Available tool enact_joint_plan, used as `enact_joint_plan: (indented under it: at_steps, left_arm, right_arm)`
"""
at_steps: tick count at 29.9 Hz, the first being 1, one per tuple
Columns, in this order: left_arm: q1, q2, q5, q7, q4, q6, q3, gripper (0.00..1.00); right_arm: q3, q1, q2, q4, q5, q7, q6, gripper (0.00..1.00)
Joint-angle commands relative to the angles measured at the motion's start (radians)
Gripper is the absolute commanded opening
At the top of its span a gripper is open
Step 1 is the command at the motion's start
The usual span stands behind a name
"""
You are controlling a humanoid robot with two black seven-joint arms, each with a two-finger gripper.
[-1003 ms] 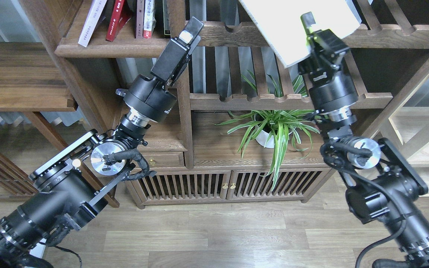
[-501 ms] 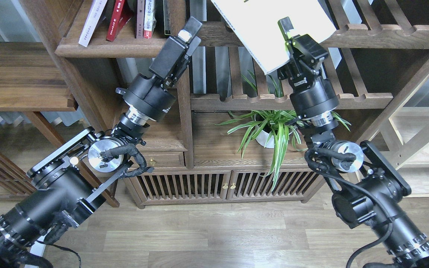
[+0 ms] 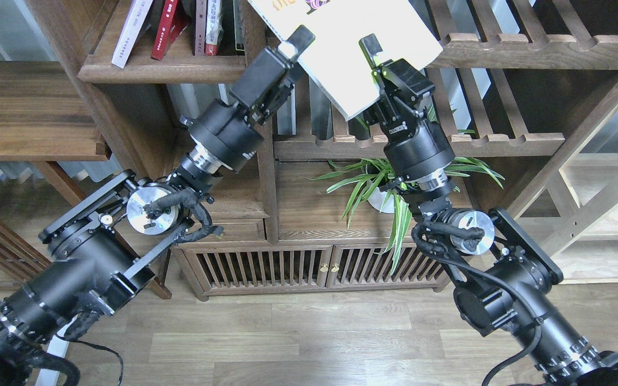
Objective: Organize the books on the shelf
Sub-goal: 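Grasp the yellow-green book's edge with the left gripper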
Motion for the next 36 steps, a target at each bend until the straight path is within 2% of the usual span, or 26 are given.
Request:
enact_joint_plan:
  at_steps: [1,7,11,15,21,23,25,30,32,36]
  left_arm:
    - [-0.007,0.005,-0.029,0.033,0.002,0.046,-0.004,0.98]
    - [-0.012,0.007,-0.032,0.084,0.007,0.083,-0.033,0.98]
    - [-0.018,0.007,-0.032,0.098,0.007,0.116,-0.062,0.98]
    - [-0.019,0.007,-0.032,0.139,0.007,0.132,-0.073,0.98]
    - [-0.019,0.009,-0.032,0.141,0.007,0.184,-0.082,0.98]
    - [-0.019,0.009,-0.032,0.142,0.007,0.195,-0.082,0.94]
    - [-0.016,0.015,-0.032,0.142,0.004,0.199,-0.082,0.86]
    - [-0.029,0.015,-0.032,0.150,0.005,0.201,-0.083,0.80]
    - [-0.029,0.015,-0.032,0.165,0.004,0.199,-0.086,0.74]
    - [-0.029,0.015,-0.032,0.170,0.004,0.199,-0.086,0.62]
  right_arm:
    - [-0.001,-0.003,0.001,0.000,-0.003,0.000,0.000,0.04]
    - [-0.022,-0.017,-0.003,0.000,-0.016,0.000,0.000,0.04]
    - [-0.033,-0.030,0.001,0.000,-0.026,0.000,0.000,0.04]
    - [-0.042,-0.030,0.001,0.000,-0.030,0.000,0.000,0.04]
    - [-0.042,-0.030,0.003,0.000,-0.033,0.001,0.000,0.04]
    - [-0.042,-0.030,0.003,0.000,-0.033,0.000,0.000,0.04]
    - [-0.042,-0.030,0.003,0.000,-0.033,0.001,0.000,0.04]
    - [-0.042,-0.030,0.004,0.000,-0.033,0.001,0.000,0.04]
    - [-0.042,-0.030,0.004,0.000,-0.033,0.000,0.000,0.04]
    - [-0.042,-0.030,0.004,0.000,-0.033,0.001,0.000,0.04]
